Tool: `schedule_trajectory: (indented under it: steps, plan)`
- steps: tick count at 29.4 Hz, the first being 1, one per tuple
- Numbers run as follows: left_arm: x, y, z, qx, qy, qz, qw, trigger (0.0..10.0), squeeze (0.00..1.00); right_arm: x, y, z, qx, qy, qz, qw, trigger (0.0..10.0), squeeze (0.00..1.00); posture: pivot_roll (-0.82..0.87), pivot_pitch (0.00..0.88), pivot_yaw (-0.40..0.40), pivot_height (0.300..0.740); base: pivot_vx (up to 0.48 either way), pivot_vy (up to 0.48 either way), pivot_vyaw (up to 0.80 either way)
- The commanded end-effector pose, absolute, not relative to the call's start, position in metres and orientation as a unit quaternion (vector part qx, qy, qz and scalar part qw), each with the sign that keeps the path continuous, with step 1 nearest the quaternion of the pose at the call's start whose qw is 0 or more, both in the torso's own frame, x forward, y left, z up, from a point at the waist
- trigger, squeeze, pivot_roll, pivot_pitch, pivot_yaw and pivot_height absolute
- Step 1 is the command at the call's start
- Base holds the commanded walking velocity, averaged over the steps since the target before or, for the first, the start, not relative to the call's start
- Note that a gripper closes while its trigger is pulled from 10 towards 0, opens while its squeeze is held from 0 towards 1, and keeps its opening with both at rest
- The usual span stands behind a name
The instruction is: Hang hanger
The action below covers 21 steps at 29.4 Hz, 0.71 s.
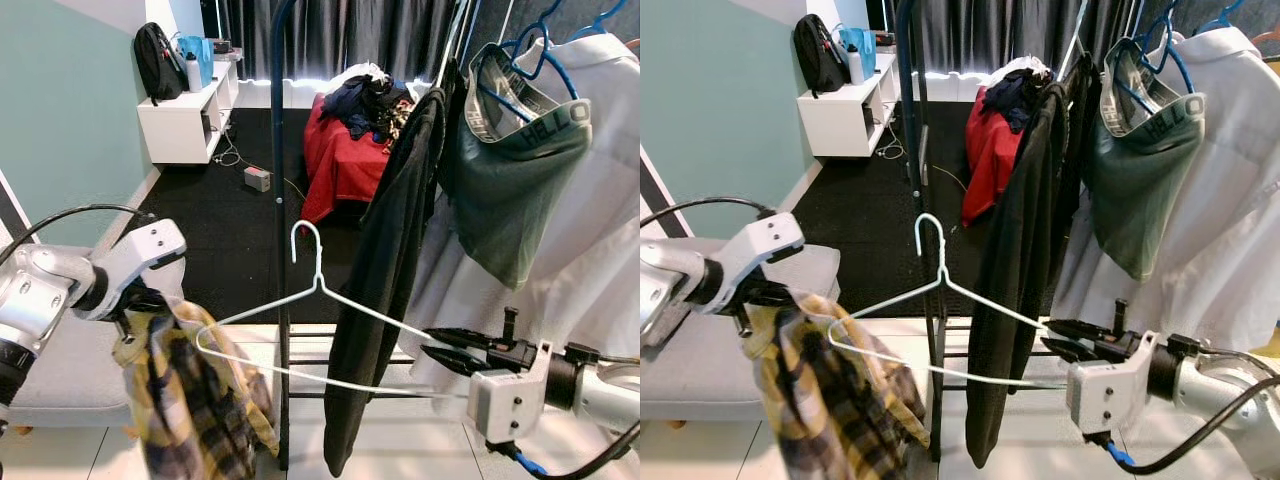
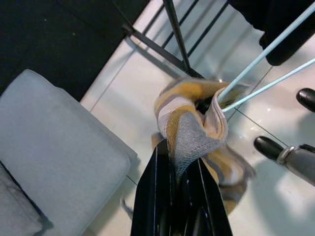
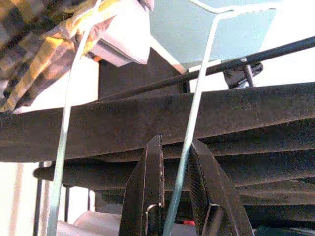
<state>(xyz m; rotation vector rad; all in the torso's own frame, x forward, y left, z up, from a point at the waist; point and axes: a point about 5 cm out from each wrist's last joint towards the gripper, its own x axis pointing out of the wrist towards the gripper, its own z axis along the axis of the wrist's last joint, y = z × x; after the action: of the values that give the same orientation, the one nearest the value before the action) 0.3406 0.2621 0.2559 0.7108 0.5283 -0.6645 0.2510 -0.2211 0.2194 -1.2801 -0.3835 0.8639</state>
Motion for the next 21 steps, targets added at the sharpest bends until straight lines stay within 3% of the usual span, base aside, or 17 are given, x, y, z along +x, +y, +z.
schedule_trajectory:
  steps: [1, 4, 7, 14, 17, 19, 21]
  plan:
    - [0.337, 0.267, 0.267, 0.359, 0.249, -0.314, 0.843, 10.0, 0.00, 0.249, -0.226, 0.226, -0.584, -0.178, 0.377, 0.696, 10.0, 0.00, 0.00, 0.102, 0.017, 0.740, 0.000, 0.000, 0.00]
    - [0.329, 0.270, 0.268, 0.377, 0.250, -0.358, 0.817, 10.0, 0.00, 0.247, -0.239, 0.231, -0.597, -0.168, 0.376, 0.689, 10.0, 0.00, 0.00, 0.107, 0.019, 0.740, 0.000, 0.000, 0.00]
    - [0.327, 0.269, 0.270, 0.381, 0.241, -0.373, 0.811, 10.0, 0.00, 0.247, -0.242, 0.233, -0.599, -0.166, 0.376, 0.687, 10.0, 0.00, 0.00, 0.107, 0.019, 0.740, 0.000, 0.000, 0.00]
    - [0.311, 0.257, 0.272, 0.340, 0.220, -0.484, 0.776, 10.0, 0.00, 0.251, -0.246, 0.240, -0.602, -0.173, 0.365, 0.689, 10.0, 0.00, 0.01, 0.110, 0.015, 0.740, 0.000, 0.000, 0.00]
    - [0.311, 0.254, 0.272, 0.337, 0.218, -0.489, 0.774, 10.0, 0.00, 0.252, -0.244, 0.240, -0.598, -0.177, 0.365, 0.691, 10.0, 0.00, 0.01, 0.110, 0.015, 0.740, 0.000, 0.000, 0.00]
    - [0.327, 0.254, 0.268, 0.345, 0.218, -0.434, 0.803, 10.0, 0.00, 0.249, -0.231, 0.234, -0.577, -0.186, 0.387, 0.695, 10.0, 0.00, 0.01, 0.115, 0.024, 0.740, 0.000, 0.000, 0.00]
    - [0.333, 0.257, 0.266, 0.348, 0.226, -0.405, 0.815, 10.0, 0.00, 0.247, -0.228, 0.232, -0.570, -0.187, 0.394, 0.696, 10.0, 0.00, 0.01, 0.115, 0.025, 0.740, 0.000, 0.000, 0.00]
